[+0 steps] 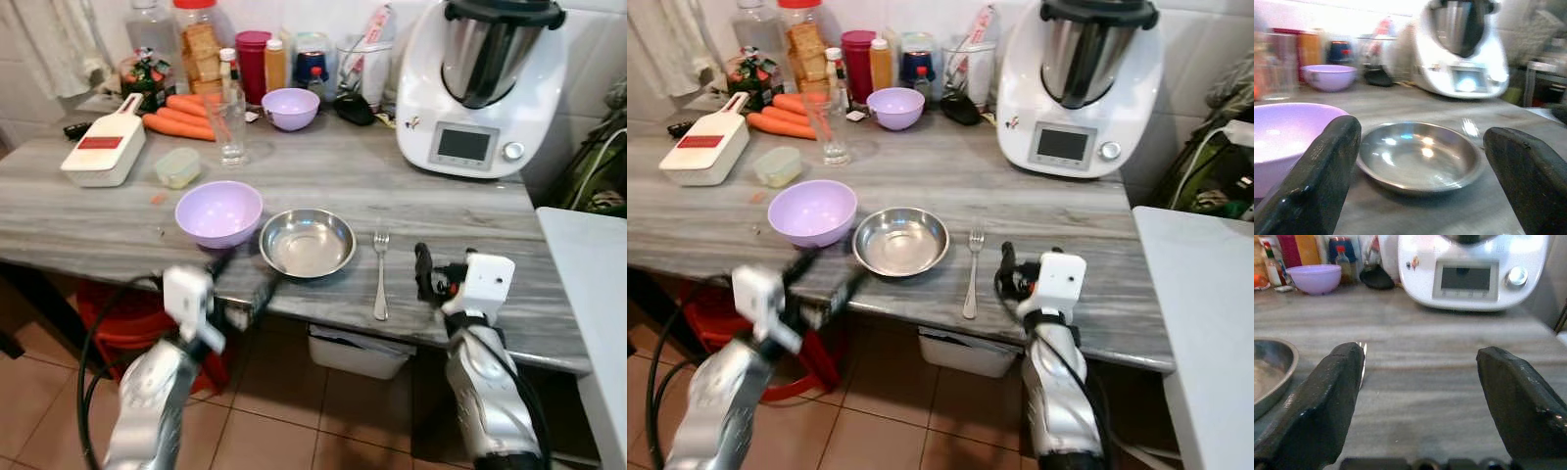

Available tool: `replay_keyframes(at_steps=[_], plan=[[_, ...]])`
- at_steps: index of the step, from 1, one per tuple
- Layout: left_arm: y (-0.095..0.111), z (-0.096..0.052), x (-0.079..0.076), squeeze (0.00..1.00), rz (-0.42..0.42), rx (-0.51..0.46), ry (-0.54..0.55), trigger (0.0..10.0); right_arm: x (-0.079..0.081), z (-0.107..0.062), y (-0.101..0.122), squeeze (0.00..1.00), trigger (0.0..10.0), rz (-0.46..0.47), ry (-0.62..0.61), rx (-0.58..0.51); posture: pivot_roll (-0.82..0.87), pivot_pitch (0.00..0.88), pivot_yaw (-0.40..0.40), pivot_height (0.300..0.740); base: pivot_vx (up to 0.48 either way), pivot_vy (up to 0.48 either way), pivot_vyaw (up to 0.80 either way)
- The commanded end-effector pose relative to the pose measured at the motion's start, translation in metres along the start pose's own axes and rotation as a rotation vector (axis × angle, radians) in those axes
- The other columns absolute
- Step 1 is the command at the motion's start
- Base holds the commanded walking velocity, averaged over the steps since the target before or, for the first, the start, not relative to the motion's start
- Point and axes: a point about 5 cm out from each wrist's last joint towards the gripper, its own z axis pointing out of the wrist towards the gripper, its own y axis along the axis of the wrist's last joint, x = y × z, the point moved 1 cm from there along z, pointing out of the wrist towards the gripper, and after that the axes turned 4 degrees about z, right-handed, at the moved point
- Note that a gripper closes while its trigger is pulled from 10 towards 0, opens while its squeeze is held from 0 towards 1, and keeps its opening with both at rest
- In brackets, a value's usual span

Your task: Setting the table

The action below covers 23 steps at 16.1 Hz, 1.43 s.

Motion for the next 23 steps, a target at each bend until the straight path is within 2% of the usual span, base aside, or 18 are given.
replay_keyframes(at_steps=[1, 3, 5, 7, 14, 15, 16, 19, 20, 21, 23], plan=[[0.004, 0.002, 0.009, 0.00, 0.060, 0.028, 0.106, 10.0, -0.002, -0.004, 0.005, 1.00, 10.0, -0.011, 0.008, -0.010, 0.01, 0.000, -0.027, 0.740, 0.000, 0.000, 0.00], [0.003, 0.002, 0.015, 0.00, 0.096, 0.064, 0.186, 10.0, -0.009, -0.012, 0.008, 1.00, 10.0, 0.001, -0.023, -0.019, 0.01, 0.000, -0.028, 0.740, 0.000, 0.000, 0.00], [0.003, 0.002, 0.015, 0.00, 0.098, 0.083, 0.218, 10.0, -0.020, -0.017, 0.010, 1.00, 10.0, 0.004, -0.062, -0.017, 0.00, 0.000, -0.024, 0.740, 0.000, 0.000, 0.00], [0.001, 0.002, 0.013, 0.00, 0.098, 0.090, 0.223, 10.0, -0.023, -0.016, 0.008, 1.00, 10.0, -0.002, -0.087, 0.003, 0.00, 0.000, -0.023, 0.740, 0.000, 0.000, 0.00], [-0.002, 0.005, 0.013, 0.00, 0.116, 0.122, 0.254, 10.0, -0.016, -0.013, 0.014, 0.96, 10.0, 0.000, -0.048, -0.005, 0.00, 0.000, -0.030, 0.740, 0.000, 0.000, -0.61], [-0.003, 0.005, 0.013, 0.00, 0.116, 0.124, 0.256, 10.0, -0.015, -0.013, 0.015, 0.59, 10.0, -0.003, -0.040, -0.007, 0.00, 0.000, -0.031, 0.740, 0.000, 0.000, 0.00], [-0.004, 0.005, 0.013, 0.00, 0.116, 0.128, 0.261, 10.0, -0.013, -0.013, 0.015, 0.00, 10.0, 0.003, -0.033, -0.006, 0.00, 0.000, -0.031, 0.740, 0.000, 0.000, 0.00], [-0.005, 0.006, 0.013, 0.00, 0.115, 0.131, 0.258, 10.0, -0.012, -0.012, 0.014, 0.00, 10.0, 0.039, -0.045, 0.002, 0.00, 0.000, -0.032, 0.740, -0.246, 0.000, 0.00], [-0.005, 0.006, 0.013, 0.00, 0.113, 0.131, 0.258, 10.0, -0.013, -0.011, 0.013, 0.00, 10.0, 0.010, -0.052, 0.009, 0.00, 0.000, -0.031, 0.740, -0.247, 0.000, 0.00], [-0.006, 0.006, 0.015, 0.00, 0.113, 0.133, 0.260, 10.0, -0.012, -0.010, 0.010, 0.00, 10.0, 0.037, -0.047, 0.036, 0.00, 0.000, -0.031, 0.740, -0.274, 0.000, 0.00], [-0.006, 0.006, 0.015, 0.00, 0.116, 0.132, 0.260, 10.0, -0.011, -0.009, 0.011, 0.00, 10.0, 0.026, -0.025, 0.027, 0.00, 0.000, -0.030, 0.740, -0.281, 0.000, 0.00]])
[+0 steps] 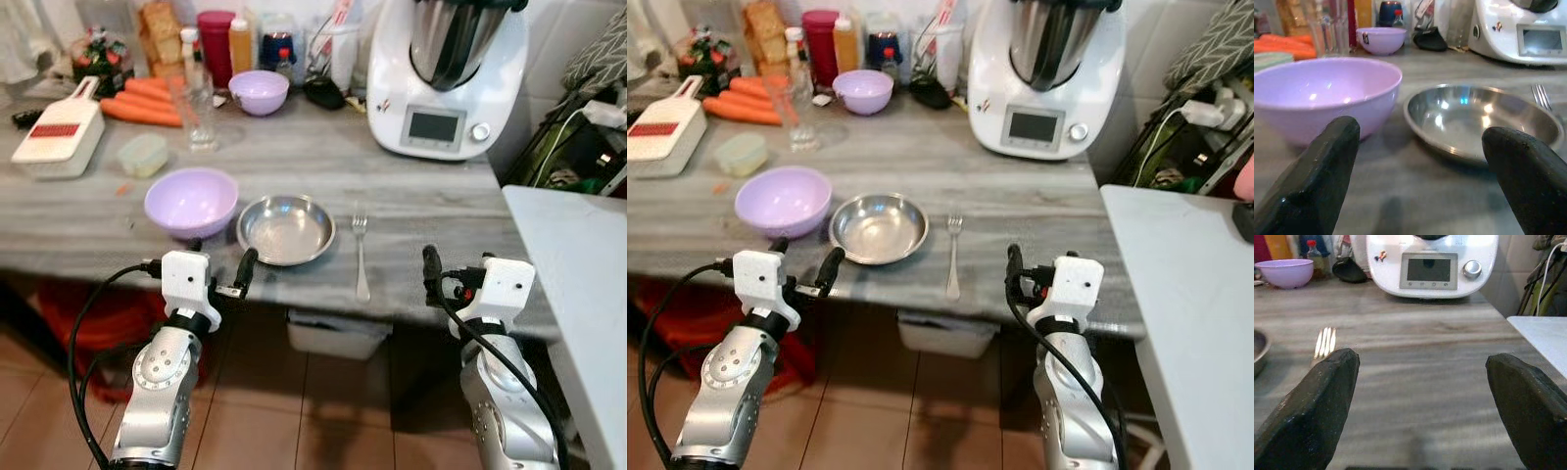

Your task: Setting the table

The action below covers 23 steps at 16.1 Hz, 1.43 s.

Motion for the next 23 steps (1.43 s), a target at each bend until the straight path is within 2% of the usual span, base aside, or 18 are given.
replay_keyframes(at_steps=[1, 6, 8, 9, 14, 16, 17, 23], plan=[[0.000, 0.001, 0.001, 0.00, 0.012, -0.001, -0.004, 10.0, 0.001, 0.003, 0.003, 0.00, 10.0, 0.003, 0.007, -0.006, 0.00, 0.000, -0.031, 0.740, -0.292, 0.000, 0.00], [-0.002, 0.001, 0.002, 0.00, 0.013, 0.002, -0.001, 10.0, 0.001, 0.003, -0.001, 0.00, 10.0, 0.029, 0.008, 0.023, 0.00, 0.000, -0.031, 0.740, -0.295, 0.000, 0.00], [-0.003, 0.002, 0.002, 0.00, 0.011, 0.002, -0.004, 10.0, 0.006, 0.002, -0.001, 0.00, 10.0, 0.081, 0.047, 0.022, -0.01, 0.000, -0.033, 0.740, -0.298, 0.000, 0.00], [-0.003, 0.002, 0.002, 0.00, 0.012, 0.001, -0.005, 10.0, 0.006, 0.003, 0.000, 0.00, 10.0, 0.048, 0.044, 0.019, -0.01, 0.000, -0.033, 0.740, -0.296, 0.000, 0.00], [-0.005, 0.002, 0.001, 0.00, 0.014, 0.000, -0.010, 10.0, 0.004, 0.004, -0.001, 0.00, 10.0, 0.020, 0.053, 0.034, 0.00, 0.000, -0.037, 0.740, -0.299, 0.000, 0.00], [-0.005, 0.003, 0.002, 0.00, 0.014, 0.001, -0.012, 10.0, 0.011, 0.004, -0.002, 0.00, 10.0, 0.072, 0.102, 0.042, 0.00, 0.000, -0.036, 0.740, -0.296, 0.000, 0.00], [-0.005, 0.003, 0.001, 0.00, 0.015, -0.001, -0.015, 10.0, 0.014, 0.002, -0.001, 0.00, 10.0, 0.067, 0.122, 0.035, 0.00, 0.000, -0.036, 0.740, -0.300, 0.000, 0.00], [-0.002, 0.003, 0.001, 0.00, 0.013, -0.027, -0.020, 10.0, 0.014, 0.002, -0.003, 0.00, 10.0, 0.092, 0.133, 0.048, 0.00, 0.000, -0.034, 0.740, -0.200, 0.000, 0.00]])
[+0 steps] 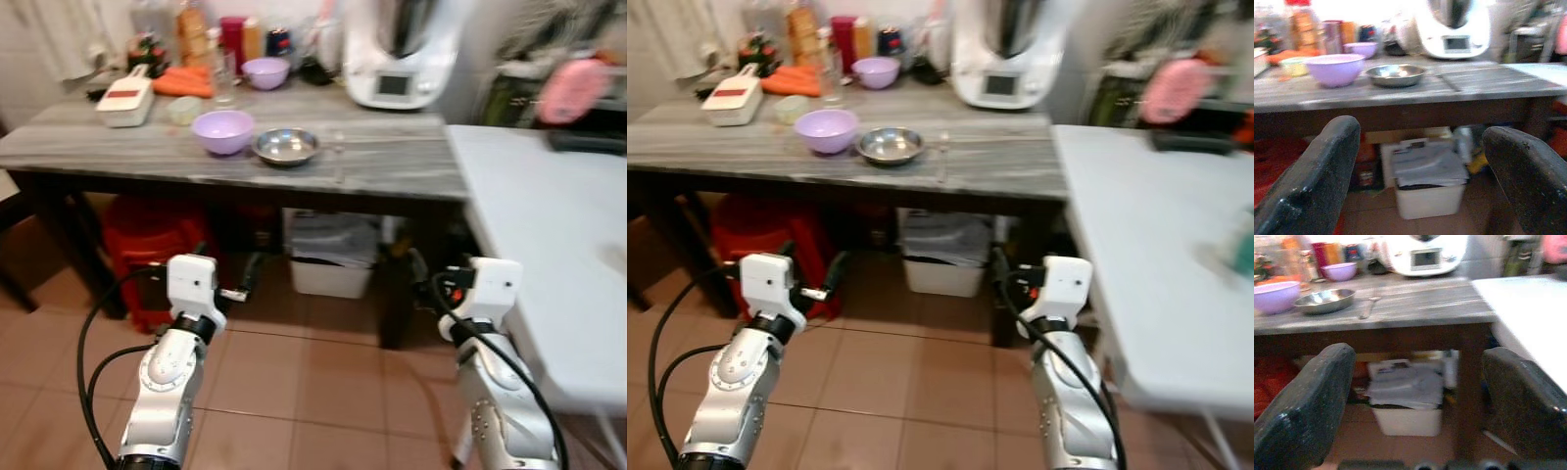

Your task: Setting the table

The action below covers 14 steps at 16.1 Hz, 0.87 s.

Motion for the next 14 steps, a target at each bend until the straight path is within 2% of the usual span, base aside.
replay_keyframes(at_steps=[1, 5, 6, 8, 10, 11, 14], plan=[[0.002, -0.001, 0.004, 0.00, -0.001, -0.015, 0.001, 10.0, 0.005, 0.001, 0.000, 0.00, 10.0, -0.012, 0.013, 0.002, 0.00, 0.000, -0.032, 0.740, 0.000, 0.000, 0.00], [0.006, 0.000, 0.002, 0.00, 0.006, -0.035, -0.027, 10.0, 0.009, 0.003, 0.000, 0.00, 10.0, -0.115, 0.027, -0.018, 0.00, 0.000, -0.029, 0.740, 0.000, 0.000, 0.00], [0.007, 0.000, 0.002, 0.00, 0.005, -0.037, -0.031, 10.0, 0.013, 0.003, 0.000, 0.00, 10.0, -0.086, 0.050, -0.020, 0.00, 0.000, -0.029, 0.740, 0.000, 0.000, 0.00], [0.008, 0.000, 0.001, 0.00, 0.000, -0.043, -0.038, 10.0, 0.018, 0.003, 0.002, 0.00, 10.0, -0.118, 0.101, -0.028, 0.00, 0.000, -0.028, 0.740, 0.000, 0.000, 0.00], [0.008, 0.001, -0.002, 0.00, -0.008, -0.046, -0.049, 10.0, 0.019, 0.001, -0.002, 0.00, 10.0, -0.041, 0.106, 0.000, 0.00, 0.000, -0.027, 0.740, 0.000, 0.000, 0.00], [0.008, 0.001, -0.002, 0.00, -0.008, -0.046, -0.050, 10.0, 0.020, 0.001, -0.002, 0.00, 10.0, -0.032, 0.118, -0.002, 0.00, 0.000, -0.027, 0.740, 0.000, 0.000, 0.00], [0.009, 0.003, -0.003, 0.00, -0.009, -0.050, -0.052, 10.0, 0.020, 0.002, -0.003, 0.00, 10.0, -0.091, 0.117, 0.003, 0.00, 0.000, -0.028, 0.740, 0.000, -0.285, 0.00]])
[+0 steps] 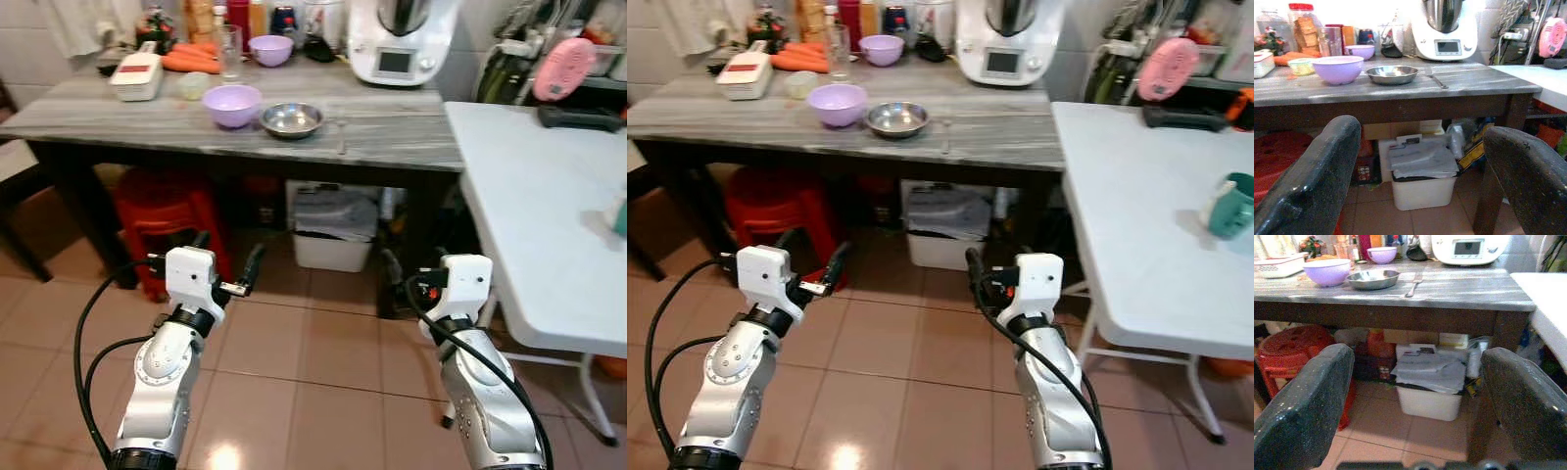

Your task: Setting the table

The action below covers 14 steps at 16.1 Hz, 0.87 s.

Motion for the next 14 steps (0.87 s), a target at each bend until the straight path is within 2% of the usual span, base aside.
replay_keyframes(at_steps=[1, 5, 6, 7, 14], plan=[[0.0029, 0.0033, -0.0031, 0.00, -0.006, -0.010, -0.013, 10.0, -0.0043, 0.0008, 0.0039, 0.00, 10.0, -0.044, -0.021, -0.014, 0.00, 0.000, -0.028, 0.740, 0.000, -0.322, 0.00], [0.0028, 0.0032, -0.0040, 0.00, -0.006, -0.008, -0.015, 10.0, -0.0045, 0.0014, 0.0006, 0.00, 10.0, 0.007, -0.037, 0.004, 0.00, 0.000, -0.029, 0.740, 0.000, -0.332, 0.00], [0.0029, 0.0031, -0.0041, 0.00, -0.007, -0.008, -0.017, 10.0, -0.0050, 0.0021, 0.0023, 0.00, 10.0, -0.037, -0.049, -0.012, 0.00, 0.000, -0.031, 0.740, 0.000, -0.337, 0.00], [0.0031, 0.0031, -0.0043, 0.00, -0.006, -0.009, -0.017, 10.0, -0.0036, 0.0022, 0.0000, 0.00, 10.0, 0.007, -0.037, 0.024, 0.00, 0.000, -0.030, 0.740, 0.000, -0.337, 0.00], [0.0037, 0.0048, -0.0061, 0.00, -0.013, -0.013, -0.026, 10.0, -0.0059, 0.0021, 0.0026, 0.00, 10.0, -0.002, -0.034, 0.005, 0.00, 0.000, -0.029, 0.740, 0.000, -0.339, 0.00]])
